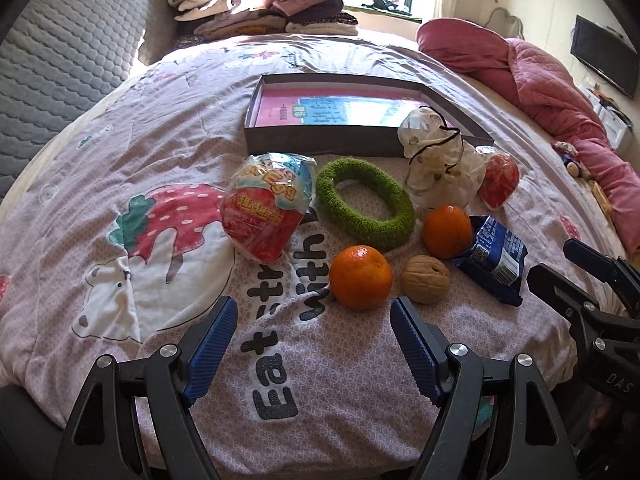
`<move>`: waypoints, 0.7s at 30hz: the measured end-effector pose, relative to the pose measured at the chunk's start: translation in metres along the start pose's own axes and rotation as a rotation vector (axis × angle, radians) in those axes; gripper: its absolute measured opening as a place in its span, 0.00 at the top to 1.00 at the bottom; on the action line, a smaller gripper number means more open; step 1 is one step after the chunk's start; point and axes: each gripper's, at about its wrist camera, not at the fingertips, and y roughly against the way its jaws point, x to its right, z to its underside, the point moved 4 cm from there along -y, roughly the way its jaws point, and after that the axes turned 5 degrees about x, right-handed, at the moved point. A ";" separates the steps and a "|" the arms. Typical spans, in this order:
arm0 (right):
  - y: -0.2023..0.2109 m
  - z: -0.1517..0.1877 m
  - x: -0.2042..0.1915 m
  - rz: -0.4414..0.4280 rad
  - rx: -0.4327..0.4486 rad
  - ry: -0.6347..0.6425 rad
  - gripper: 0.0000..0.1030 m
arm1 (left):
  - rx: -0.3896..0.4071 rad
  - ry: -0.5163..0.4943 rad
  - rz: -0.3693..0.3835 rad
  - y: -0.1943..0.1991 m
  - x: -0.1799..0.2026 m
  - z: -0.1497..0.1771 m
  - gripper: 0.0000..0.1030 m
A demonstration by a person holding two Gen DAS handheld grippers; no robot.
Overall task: Organize objects
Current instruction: 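Move both tools toward the objects in front of the tray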
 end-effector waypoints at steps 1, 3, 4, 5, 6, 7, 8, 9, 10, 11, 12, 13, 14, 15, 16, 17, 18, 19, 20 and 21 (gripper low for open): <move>-0.001 0.001 0.001 -0.001 -0.002 -0.003 0.24 | -0.004 -0.001 -0.001 -0.002 0.001 0.000 0.23; -0.004 0.001 0.002 -0.006 -0.004 -0.005 0.24 | -0.007 -0.006 0.004 -0.005 0.003 0.001 0.23; -0.005 0.002 0.003 -0.007 -0.005 -0.007 0.24 | -0.008 -0.004 0.005 -0.006 0.003 0.001 0.23; -0.006 0.002 0.003 -0.008 -0.006 -0.007 0.24 | -0.007 -0.004 0.012 -0.008 0.004 0.001 0.23; -0.007 0.003 0.003 -0.011 -0.008 -0.004 0.24 | -0.009 -0.005 0.015 -0.009 0.005 0.001 0.23; -0.009 0.004 0.003 -0.011 -0.010 -0.004 0.24 | -0.011 -0.004 0.017 -0.011 0.006 0.002 0.23; -0.010 0.004 0.003 -0.011 -0.010 -0.003 0.24 | -0.011 -0.005 0.018 -0.012 0.007 0.001 0.22; -0.012 0.005 0.003 -0.013 -0.012 0.000 0.24 | -0.009 -0.004 0.018 -0.014 0.007 0.001 0.22; -0.013 0.005 0.004 -0.013 -0.013 0.000 0.24 | -0.007 -0.007 0.019 -0.015 0.008 0.001 0.23; -0.015 0.005 0.004 -0.012 -0.014 -0.001 0.25 | -0.006 -0.010 0.016 -0.017 0.008 0.000 0.23; -0.016 0.006 0.005 -0.014 -0.016 -0.002 0.25 | -0.006 -0.013 0.014 -0.019 0.009 0.000 0.25; -0.018 0.006 0.006 -0.014 -0.021 -0.004 0.26 | -0.006 -0.013 0.015 -0.021 0.009 0.000 0.26; -0.020 0.006 0.007 -0.013 -0.023 -0.005 0.26 | -0.009 -0.011 0.022 -0.022 0.009 -0.001 0.29; -0.021 0.007 0.008 -0.016 -0.025 -0.006 0.27 | -0.011 -0.010 0.032 -0.024 0.009 -0.002 0.31; -0.023 0.007 0.008 -0.019 -0.030 -0.006 0.27 | -0.010 -0.007 0.038 -0.025 0.009 -0.002 0.33; -0.025 0.007 0.009 -0.023 -0.036 -0.006 0.27 | -0.007 -0.008 0.048 -0.026 0.010 -0.002 0.35; -0.027 0.008 0.009 -0.028 -0.040 -0.004 0.27 | -0.007 -0.013 0.053 -0.027 0.011 -0.003 0.35; -0.029 0.008 0.008 -0.032 -0.044 0.001 0.28 | -0.009 -0.017 0.055 -0.028 0.012 -0.003 0.36; -0.031 0.008 0.007 -0.039 -0.044 0.007 0.28 | -0.011 -0.021 0.060 -0.029 0.013 -0.004 0.36; -0.033 0.008 0.006 -0.050 -0.045 0.013 0.28 | -0.013 -0.025 0.064 -0.030 0.014 -0.004 0.38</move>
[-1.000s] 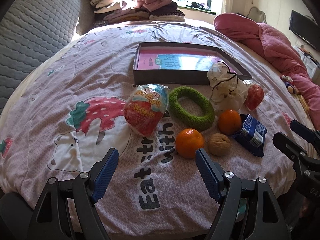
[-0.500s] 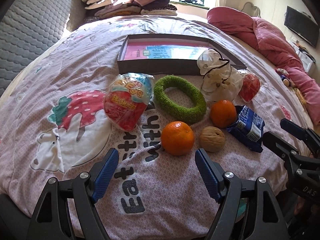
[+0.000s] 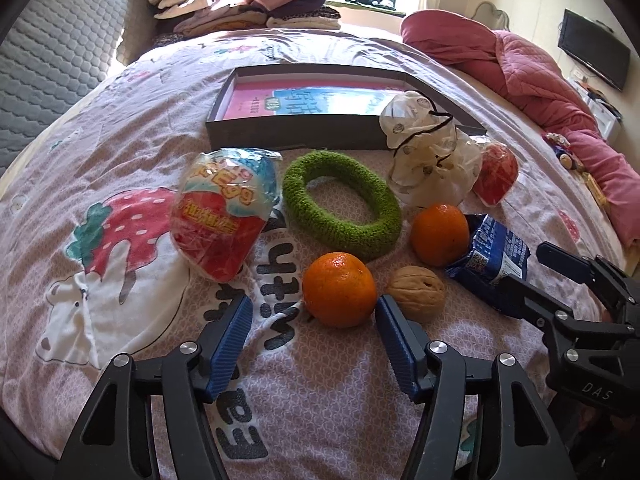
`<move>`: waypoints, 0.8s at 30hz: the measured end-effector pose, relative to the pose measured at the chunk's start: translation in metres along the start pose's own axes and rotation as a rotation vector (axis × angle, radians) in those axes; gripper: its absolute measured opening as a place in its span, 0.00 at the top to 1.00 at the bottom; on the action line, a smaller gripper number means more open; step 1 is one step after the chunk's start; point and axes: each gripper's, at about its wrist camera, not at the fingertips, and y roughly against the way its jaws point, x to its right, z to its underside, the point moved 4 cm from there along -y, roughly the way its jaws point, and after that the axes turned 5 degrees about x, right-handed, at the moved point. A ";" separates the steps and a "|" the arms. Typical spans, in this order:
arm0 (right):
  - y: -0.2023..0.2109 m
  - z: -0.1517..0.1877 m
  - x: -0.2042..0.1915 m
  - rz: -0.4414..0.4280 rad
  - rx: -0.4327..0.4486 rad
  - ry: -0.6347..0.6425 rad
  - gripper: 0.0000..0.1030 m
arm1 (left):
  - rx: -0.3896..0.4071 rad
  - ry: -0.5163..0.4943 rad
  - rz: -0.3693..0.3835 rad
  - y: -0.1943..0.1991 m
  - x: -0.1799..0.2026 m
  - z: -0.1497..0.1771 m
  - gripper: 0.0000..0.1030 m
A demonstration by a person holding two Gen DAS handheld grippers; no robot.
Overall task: Organize objects
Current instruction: 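Move both tools toward the objects in front of the tray, then grasp the blue snack packet with the right tool while the left tool grasps an orange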
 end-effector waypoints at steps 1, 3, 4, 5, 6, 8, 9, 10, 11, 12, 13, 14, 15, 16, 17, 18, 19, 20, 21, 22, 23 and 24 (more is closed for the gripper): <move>-0.002 0.000 -0.001 -0.008 0.000 0.006 0.28 | 0.000 -0.004 0.003 -0.001 0.001 0.000 0.40; -0.006 -0.002 -0.003 -0.015 -0.005 0.025 0.28 | -0.004 -0.010 0.005 -0.005 0.002 -0.001 0.42; -0.009 -0.002 -0.003 -0.018 -0.012 0.035 0.28 | -0.004 -0.012 0.010 -0.007 0.003 -0.002 0.42; -0.011 -0.002 -0.004 -0.032 -0.016 0.037 0.28 | -0.005 -0.012 0.013 -0.008 0.003 -0.002 0.42; -0.014 -0.003 -0.004 -0.039 -0.020 0.037 0.28 | -0.005 -0.011 0.015 -0.009 0.002 -0.003 0.44; -0.019 -0.004 -0.004 -0.054 -0.022 0.039 0.28 | 0.002 -0.012 0.022 -0.011 0.003 -0.005 0.49; -0.021 -0.004 -0.004 -0.059 -0.025 0.046 0.28 | 0.004 -0.007 0.029 -0.012 0.003 -0.006 0.53; -0.024 -0.004 -0.005 -0.059 -0.029 0.056 0.28 | 0.004 -0.003 0.038 -0.013 0.003 -0.007 0.55; -0.027 -0.004 -0.006 -0.062 -0.031 0.067 0.28 | 0.003 0.000 0.040 -0.015 0.003 -0.008 0.55; -0.028 -0.004 -0.007 -0.064 -0.031 0.074 0.29 | 0.003 -0.003 0.041 -0.016 0.003 -0.009 0.57; -0.029 -0.004 -0.008 -0.066 -0.030 0.081 0.30 | 0.004 -0.006 0.041 -0.017 0.003 -0.009 0.58; -0.029 -0.005 -0.009 -0.069 -0.026 0.088 0.30 | 0.008 -0.008 0.045 -0.018 0.004 -0.010 0.61; -0.030 -0.004 -0.010 -0.071 -0.022 0.095 0.31 | 0.011 -0.009 0.044 -0.018 0.005 -0.010 0.61; -0.030 -0.004 -0.010 -0.073 -0.020 0.100 0.32 | 0.013 -0.013 0.042 -0.019 0.006 -0.011 0.61; -0.029 -0.003 -0.010 -0.073 -0.017 0.103 0.32 | 0.014 -0.021 0.040 -0.019 0.007 -0.011 0.61; -0.028 -0.003 -0.009 -0.079 -0.014 0.099 0.34 | 0.016 -0.026 0.037 -0.019 0.008 -0.010 0.61; -0.028 -0.003 -0.008 -0.085 -0.014 0.093 0.35 | 0.019 -0.026 0.036 -0.019 0.008 -0.010 0.61; -0.027 -0.002 -0.007 -0.093 -0.011 0.085 0.36 | 0.021 -0.025 0.038 -0.019 0.009 -0.010 0.62; -0.026 -0.002 -0.005 -0.101 -0.010 0.074 0.37 | 0.024 -0.024 0.041 -0.018 0.009 -0.010 0.62; -0.025 -0.002 -0.004 -0.107 -0.010 0.066 0.38 | 0.024 -0.023 0.044 -0.018 0.008 -0.010 0.62; -0.024 -0.002 -0.004 -0.111 -0.009 0.061 0.39 | 0.024 -0.020 0.047 -0.018 0.008 -0.010 0.62; -0.024 -0.002 -0.003 -0.114 -0.009 0.056 0.41 | 0.025 -0.017 0.051 -0.017 0.007 -0.009 0.62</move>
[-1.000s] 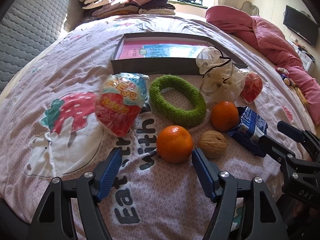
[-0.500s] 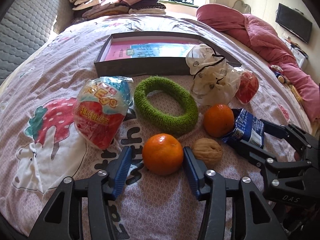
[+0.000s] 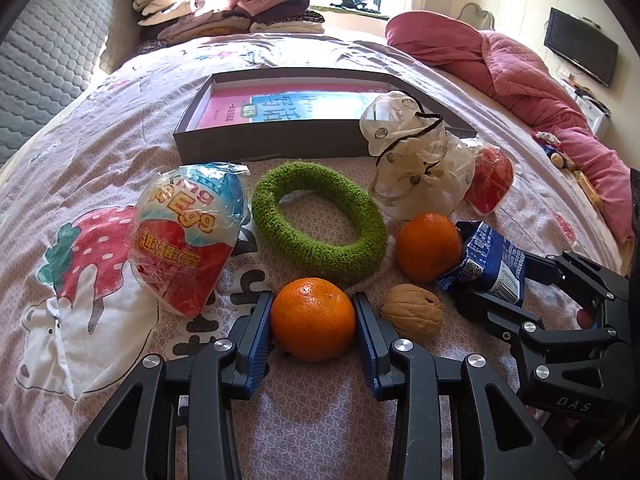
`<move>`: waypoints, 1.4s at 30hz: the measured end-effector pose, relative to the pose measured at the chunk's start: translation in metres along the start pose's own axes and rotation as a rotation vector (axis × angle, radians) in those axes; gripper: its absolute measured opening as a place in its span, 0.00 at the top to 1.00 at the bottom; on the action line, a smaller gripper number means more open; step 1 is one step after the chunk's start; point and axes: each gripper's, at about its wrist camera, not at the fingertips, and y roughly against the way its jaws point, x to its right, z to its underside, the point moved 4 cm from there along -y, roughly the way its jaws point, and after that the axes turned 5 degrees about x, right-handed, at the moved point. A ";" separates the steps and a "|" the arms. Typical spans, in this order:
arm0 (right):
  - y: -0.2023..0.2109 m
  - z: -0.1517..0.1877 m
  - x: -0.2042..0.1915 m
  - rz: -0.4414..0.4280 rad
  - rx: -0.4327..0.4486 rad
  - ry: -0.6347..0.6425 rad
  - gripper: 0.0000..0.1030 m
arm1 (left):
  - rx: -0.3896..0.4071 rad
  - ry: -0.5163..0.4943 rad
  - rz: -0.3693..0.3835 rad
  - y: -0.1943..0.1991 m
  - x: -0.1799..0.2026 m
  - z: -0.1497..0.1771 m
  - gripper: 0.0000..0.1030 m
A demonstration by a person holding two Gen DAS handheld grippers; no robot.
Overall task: Organize objects
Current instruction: 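Grasp the blue snack packet with the right tool while the left tool grasps an orange, then carry the blue packet and orange into the tray and open both tools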
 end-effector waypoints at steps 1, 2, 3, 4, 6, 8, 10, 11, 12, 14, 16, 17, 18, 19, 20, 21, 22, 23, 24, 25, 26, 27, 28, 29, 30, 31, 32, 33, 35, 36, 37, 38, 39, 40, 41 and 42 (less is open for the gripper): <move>0.001 0.000 0.000 -0.004 0.002 -0.003 0.43 | 0.000 0.001 0.004 0.001 0.000 0.000 0.62; 0.002 0.000 0.000 -0.007 0.004 -0.007 0.43 | 0.002 0.002 0.007 0.002 0.000 0.000 0.62; 0.003 0.000 0.000 -0.010 0.006 -0.009 0.44 | 0.003 0.002 0.009 0.002 0.000 0.000 0.62; 0.004 0.000 0.000 -0.011 0.007 -0.012 0.44 | 0.003 0.001 0.010 0.003 0.001 0.001 0.62; 0.005 0.000 0.001 -0.013 0.008 -0.017 0.45 | 0.006 0.001 0.014 0.004 0.002 0.001 0.62; 0.007 -0.001 0.001 -0.013 0.017 -0.019 0.45 | 0.010 0.004 0.019 0.006 0.002 0.001 0.62; 0.009 -0.002 0.002 -0.014 0.027 -0.022 0.47 | 0.012 0.005 0.019 0.008 0.003 0.001 0.62; 0.010 -0.003 0.001 -0.014 0.034 -0.022 0.47 | 0.015 0.007 0.022 0.009 0.003 0.001 0.62; 0.012 -0.004 0.002 -0.012 0.040 -0.022 0.47 | 0.016 0.006 0.023 0.009 0.003 0.001 0.62; 0.014 -0.005 0.003 -0.012 0.048 -0.029 0.47 | 0.022 0.005 0.022 0.011 0.003 0.000 0.62; 0.015 -0.006 0.004 -0.018 0.053 -0.038 0.47 | 0.025 0.004 0.022 0.012 0.004 0.000 0.62; 0.015 -0.007 0.004 -0.019 0.055 -0.042 0.47 | 0.028 0.005 0.022 0.013 0.004 0.000 0.62; 0.017 -0.007 0.005 -0.022 0.059 -0.045 0.47 | 0.032 0.003 0.024 0.015 0.005 -0.001 0.62; 0.018 -0.008 0.005 -0.023 0.066 -0.046 0.47 | 0.038 0.001 0.023 0.017 0.005 -0.001 0.62; 0.020 -0.009 0.005 -0.023 0.072 -0.047 0.47 | 0.044 -0.002 0.022 0.019 0.006 -0.002 0.62; 0.022 -0.010 0.006 -0.022 0.079 -0.048 0.47 | 0.049 -0.005 0.022 0.021 0.006 -0.003 0.62; 0.023 -0.012 0.006 -0.023 0.084 -0.050 0.47 | 0.054 -0.006 0.023 0.022 0.007 -0.004 0.62; 0.025 -0.013 0.006 -0.023 0.089 -0.051 0.47 | 0.059 -0.005 0.026 0.024 0.007 -0.005 0.62; 0.026 -0.015 0.006 -0.021 0.094 -0.052 0.47 | 0.064 -0.003 0.029 0.026 0.007 -0.006 0.62; 0.028 -0.016 0.006 -0.022 0.099 -0.052 0.47 | 0.068 -0.004 0.029 0.028 0.008 -0.008 0.62; 0.029 -0.018 0.006 -0.022 0.104 -0.051 0.47 | 0.074 -0.004 0.030 0.030 0.008 -0.009 0.62; 0.030 -0.019 0.007 -0.019 0.108 -0.051 0.47 | 0.081 -0.004 0.031 0.032 0.009 -0.010 0.62; 0.032 -0.021 0.007 -0.017 0.113 -0.050 0.47 | 0.086 -0.006 0.032 0.034 0.009 -0.012 0.62; 0.033 -0.022 0.007 -0.018 0.118 -0.050 0.47 | 0.090 -0.008 0.032 0.035 0.010 -0.013 0.62; 0.034 -0.024 0.008 -0.017 0.122 -0.051 0.47 | 0.092 -0.007 0.032 0.036 0.010 -0.014 0.62; 0.035 -0.025 0.008 -0.014 0.126 -0.052 0.47 | 0.094 -0.007 0.035 0.037 0.010 -0.015 0.62; 0.036 -0.027 0.008 -0.012 0.128 -0.052 0.47 | 0.096 -0.008 0.036 0.038 0.011 -0.016 0.62; 0.037 -0.029 0.009 -0.011 0.133 -0.052 0.47 | 0.099 -0.010 0.036 0.039 0.012 -0.018 0.62; 0.040 -0.034 0.011 -0.005 0.144 -0.051 0.47 | 0.113 -0.012 0.037 0.042 0.012 -0.022 0.62; 0.041 -0.036 0.011 -0.004 0.149 -0.051 0.47 | 0.118 -0.014 0.040 0.044 0.013 -0.025 0.62; 0.042 -0.039 0.012 -0.003 0.153 -0.050 0.47 | 0.123 -0.014 0.042 0.046 0.014 -0.028 0.62; 0.043 -0.042 0.012 -0.001 0.159 -0.050 0.47 | 0.130 -0.016 0.042 0.048 0.014 -0.030 0.62; 0.044 -0.045 0.012 0.001 0.165 -0.050 0.47 | 0.135 -0.020 0.043 0.049 0.015 -0.033 0.62; 0.044 -0.047 0.013 0.002 0.168 -0.048 0.47 | 0.139 -0.024 0.044 0.049 0.016 -0.036 0.62; 0.045 -0.050 0.014 0.005 0.173 -0.046 0.47 | 0.142 -0.026 0.044 0.050 0.015 -0.039 0.62; 0.046 -0.053 0.015 0.006 0.179 -0.046 0.47 | 0.144 -0.025 0.042 0.050 0.015 -0.042 0.62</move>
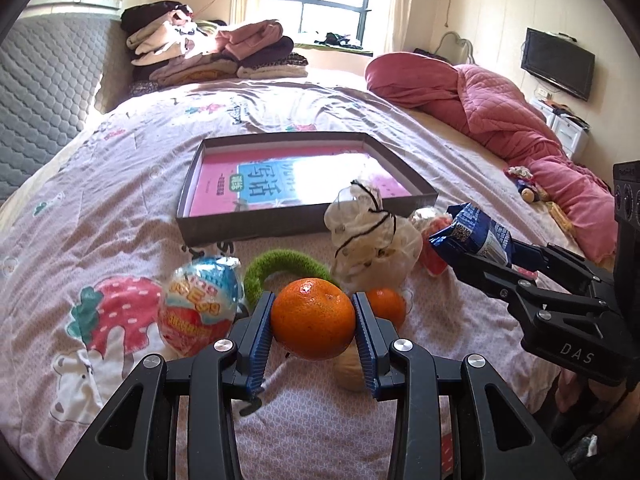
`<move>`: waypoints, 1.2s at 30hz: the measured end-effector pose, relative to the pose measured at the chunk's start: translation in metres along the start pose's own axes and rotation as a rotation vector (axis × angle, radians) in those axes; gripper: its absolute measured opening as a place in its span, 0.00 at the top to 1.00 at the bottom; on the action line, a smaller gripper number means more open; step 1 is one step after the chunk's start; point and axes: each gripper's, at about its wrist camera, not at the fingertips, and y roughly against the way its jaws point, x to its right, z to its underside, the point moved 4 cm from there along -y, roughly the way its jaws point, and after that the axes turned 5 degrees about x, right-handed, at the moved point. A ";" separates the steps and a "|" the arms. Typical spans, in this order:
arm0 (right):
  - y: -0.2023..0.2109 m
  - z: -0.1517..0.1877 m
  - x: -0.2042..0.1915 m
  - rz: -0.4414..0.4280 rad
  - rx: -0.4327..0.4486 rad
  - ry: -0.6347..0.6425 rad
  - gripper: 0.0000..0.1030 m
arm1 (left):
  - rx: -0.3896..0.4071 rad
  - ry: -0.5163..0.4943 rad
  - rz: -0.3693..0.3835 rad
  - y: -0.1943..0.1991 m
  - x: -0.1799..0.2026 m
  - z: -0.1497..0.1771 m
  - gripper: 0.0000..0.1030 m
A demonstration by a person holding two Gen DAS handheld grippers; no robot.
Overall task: Organize objects
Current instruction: 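Carry the blue packet and orange into the tray and open both tools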
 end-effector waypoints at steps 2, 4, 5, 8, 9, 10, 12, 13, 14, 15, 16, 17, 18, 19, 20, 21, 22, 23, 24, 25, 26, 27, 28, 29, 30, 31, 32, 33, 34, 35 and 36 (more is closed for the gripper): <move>-0.001 -0.007 0.002 -0.002 0.007 -0.003 0.47 | 0.002 0.001 -0.001 -0.001 -0.002 -0.006 0.62; -0.001 -0.014 0.003 0.001 0.016 -0.002 0.47 | 0.005 0.000 -0.005 -0.003 -0.004 -0.012 0.62; -0.002 -0.016 0.003 0.004 0.018 0.002 0.47 | 0.007 0.000 -0.006 -0.004 -0.004 -0.014 0.62; -0.006 -0.024 0.005 0.009 0.024 0.009 0.47 | 0.010 0.000 -0.006 -0.009 -0.007 -0.024 0.62; -0.007 -0.026 0.005 0.011 0.026 0.011 0.47 | 0.012 -0.005 -0.010 -0.011 -0.008 -0.028 0.62; -0.008 -0.029 0.006 0.013 0.029 0.012 0.47 | 0.016 -0.006 -0.013 -0.012 -0.009 -0.032 0.62; -0.012 -0.034 0.007 0.017 0.033 0.012 0.47 | 0.023 -0.005 -0.013 -0.017 -0.012 -0.042 0.62; -0.013 -0.037 0.009 0.018 0.035 0.009 0.47 | 0.028 -0.004 -0.014 -0.018 -0.014 -0.046 0.62; -0.015 -0.040 0.010 0.019 0.036 0.005 0.47 | 0.033 -0.005 -0.017 -0.021 -0.017 -0.052 0.62; -0.017 -0.042 0.011 0.018 0.037 0.002 0.47 | 0.036 -0.004 -0.023 -0.023 -0.019 -0.056 0.62; -0.020 -0.045 0.012 0.020 0.039 0.000 0.47 | 0.037 -0.003 -0.026 -0.026 -0.022 -0.060 0.62; -0.022 -0.049 0.013 0.023 0.040 0.000 0.47 | 0.038 -0.002 -0.030 -0.029 -0.026 -0.065 0.62; -0.024 -0.052 0.014 0.027 0.043 0.002 0.47 | 0.041 0.000 -0.035 -0.031 -0.029 -0.069 0.62; -0.026 -0.055 0.015 0.031 0.044 0.005 0.47 | 0.041 -0.002 -0.039 -0.034 -0.032 -0.073 0.62; -0.029 -0.057 0.015 0.032 0.045 0.007 0.47 | 0.041 -0.002 -0.044 -0.037 -0.034 -0.074 0.62; -0.031 -0.060 0.016 0.035 0.046 0.009 0.47 | 0.041 -0.002 -0.046 -0.040 -0.037 -0.077 0.62; -0.034 -0.063 0.018 0.040 0.049 0.010 0.47 | 0.040 -0.004 -0.047 -0.043 -0.039 -0.081 0.62; -0.036 -0.066 0.019 0.044 0.050 0.011 0.47 | 0.040 -0.004 -0.050 -0.046 -0.041 -0.083 0.62; -0.038 -0.069 0.020 0.047 0.052 0.008 0.47 | 0.038 -0.008 -0.052 -0.050 -0.042 -0.086 0.62; -0.040 -0.072 0.021 0.050 0.055 0.006 0.47 | 0.038 -0.011 -0.054 -0.053 -0.044 -0.088 0.62; -0.043 -0.075 0.023 0.051 0.056 0.005 0.47 | 0.036 -0.011 -0.055 -0.057 -0.045 -0.090 0.62; -0.046 -0.078 0.024 0.054 0.057 0.006 0.47 | 0.032 -0.009 -0.052 -0.062 -0.047 -0.092 0.62; -0.050 -0.081 0.025 0.059 0.056 0.009 0.47 | 0.028 -0.009 -0.053 -0.065 -0.048 -0.094 0.62; -0.055 -0.084 0.026 0.066 0.053 0.012 0.47 | 0.023 -0.008 -0.055 -0.069 -0.049 -0.095 0.62; -0.059 -0.086 0.028 0.070 0.051 0.014 0.47 | 0.018 -0.009 -0.053 -0.073 -0.050 -0.097 0.62; -0.064 -0.088 0.029 0.073 0.047 0.018 0.47 | 0.016 -0.010 -0.049 -0.078 -0.051 -0.099 0.62; -0.068 -0.089 0.029 0.078 0.042 0.020 0.47 | 0.011 -0.012 -0.052 -0.082 -0.052 -0.100 0.62; -0.073 -0.090 0.031 0.083 0.033 0.021 0.47 | 0.004 -0.014 -0.053 -0.087 -0.053 -0.102 0.62; -0.078 -0.091 0.032 0.084 0.024 0.019 0.47 | -0.001 -0.011 -0.047 -0.091 -0.055 -0.103 0.62; -0.083 -0.091 0.034 0.085 0.015 0.013 0.47 | -0.005 -0.009 -0.048 -0.095 -0.056 -0.102 0.62; -0.088 -0.092 0.035 0.087 0.005 0.007 0.47 | -0.013 -0.005 -0.052 -0.099 -0.058 -0.103 0.62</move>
